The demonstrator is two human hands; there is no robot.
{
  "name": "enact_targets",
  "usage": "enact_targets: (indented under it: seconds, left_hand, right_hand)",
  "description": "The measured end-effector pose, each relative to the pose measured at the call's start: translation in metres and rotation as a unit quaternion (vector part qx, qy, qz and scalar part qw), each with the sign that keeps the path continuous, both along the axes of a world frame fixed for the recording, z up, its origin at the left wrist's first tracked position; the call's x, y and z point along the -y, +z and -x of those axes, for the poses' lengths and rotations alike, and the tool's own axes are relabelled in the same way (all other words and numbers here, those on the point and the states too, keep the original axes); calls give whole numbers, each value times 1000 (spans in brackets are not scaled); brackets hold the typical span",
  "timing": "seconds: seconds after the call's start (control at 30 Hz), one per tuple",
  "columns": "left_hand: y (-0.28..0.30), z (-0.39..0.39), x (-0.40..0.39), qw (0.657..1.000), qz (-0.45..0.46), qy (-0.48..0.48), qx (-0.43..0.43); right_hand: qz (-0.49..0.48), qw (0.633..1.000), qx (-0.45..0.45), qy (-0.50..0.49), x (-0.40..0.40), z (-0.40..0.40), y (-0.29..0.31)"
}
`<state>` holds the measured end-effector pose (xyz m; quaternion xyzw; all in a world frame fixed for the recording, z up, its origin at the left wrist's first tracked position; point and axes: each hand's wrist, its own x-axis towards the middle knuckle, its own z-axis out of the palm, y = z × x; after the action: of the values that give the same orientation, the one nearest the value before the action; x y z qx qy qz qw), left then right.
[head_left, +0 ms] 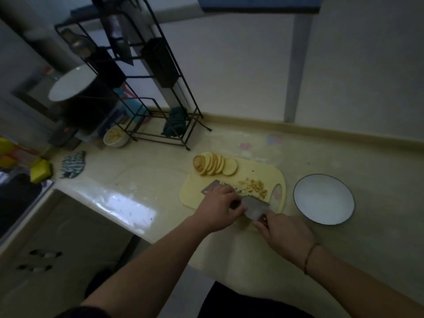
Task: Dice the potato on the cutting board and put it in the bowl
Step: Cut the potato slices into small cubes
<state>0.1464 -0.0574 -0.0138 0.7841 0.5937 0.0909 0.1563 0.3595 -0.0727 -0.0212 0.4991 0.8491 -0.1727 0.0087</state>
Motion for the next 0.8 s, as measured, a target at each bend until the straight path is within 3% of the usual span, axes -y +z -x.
enact_targets:
  seconds: [0.47,0.57,0.7,0.8]
  left_hand:
    - [0,-13,-14,995,91,-42,-7]
    - [-1,3,-8,998,46,-27,20]
    - [-4,36,-6,994,-65,90,13]
    - [0,40,-7,995,-37,90,-5]
  right_hand:
    - [-25,999,40,6,5,10,21]
    - [-29,999,39,-3,8,8,21]
    - [-20,999,35,-8,12,5,27]
    - [-22,999,42,-11,15,6,27]
